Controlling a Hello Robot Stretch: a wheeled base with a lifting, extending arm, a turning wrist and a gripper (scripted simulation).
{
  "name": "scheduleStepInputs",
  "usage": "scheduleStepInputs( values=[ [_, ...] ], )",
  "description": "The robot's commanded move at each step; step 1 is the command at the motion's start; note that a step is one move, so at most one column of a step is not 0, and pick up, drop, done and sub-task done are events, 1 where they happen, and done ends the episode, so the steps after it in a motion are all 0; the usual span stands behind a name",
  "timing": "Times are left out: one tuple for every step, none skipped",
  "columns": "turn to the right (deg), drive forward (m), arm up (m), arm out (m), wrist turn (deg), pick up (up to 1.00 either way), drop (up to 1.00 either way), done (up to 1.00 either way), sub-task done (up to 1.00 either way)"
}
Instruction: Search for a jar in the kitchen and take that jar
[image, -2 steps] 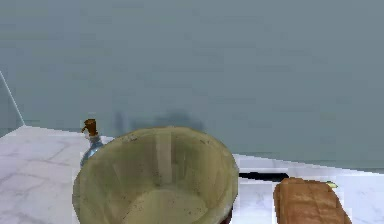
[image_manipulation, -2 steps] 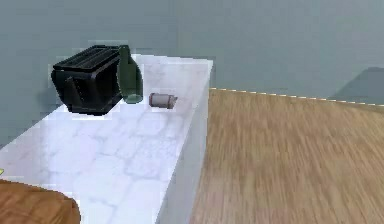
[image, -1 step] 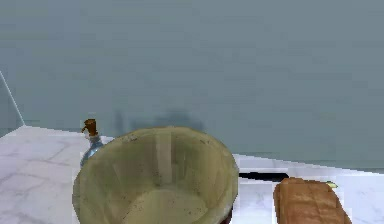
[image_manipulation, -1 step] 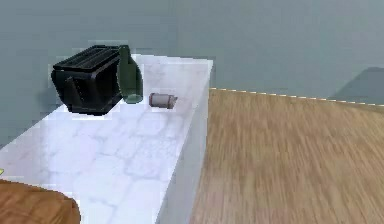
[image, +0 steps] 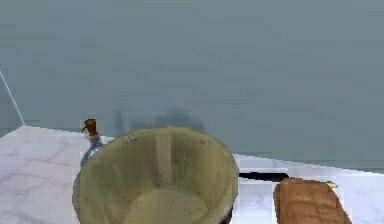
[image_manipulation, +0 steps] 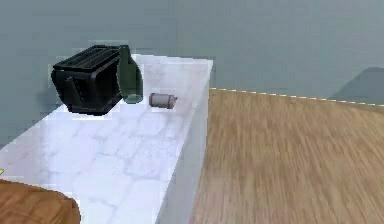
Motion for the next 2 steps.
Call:
scheduleStepInputs(
  values=[
    [36.0, 0.00, 0.00, 0.00, 0.0, 0.00, 0.00, 0.00, 0.00],
    [-45.0, 0.00, 0.00, 0.00, 0.0, 0.00, 0.00, 0.00, 0.00]
  ],
)
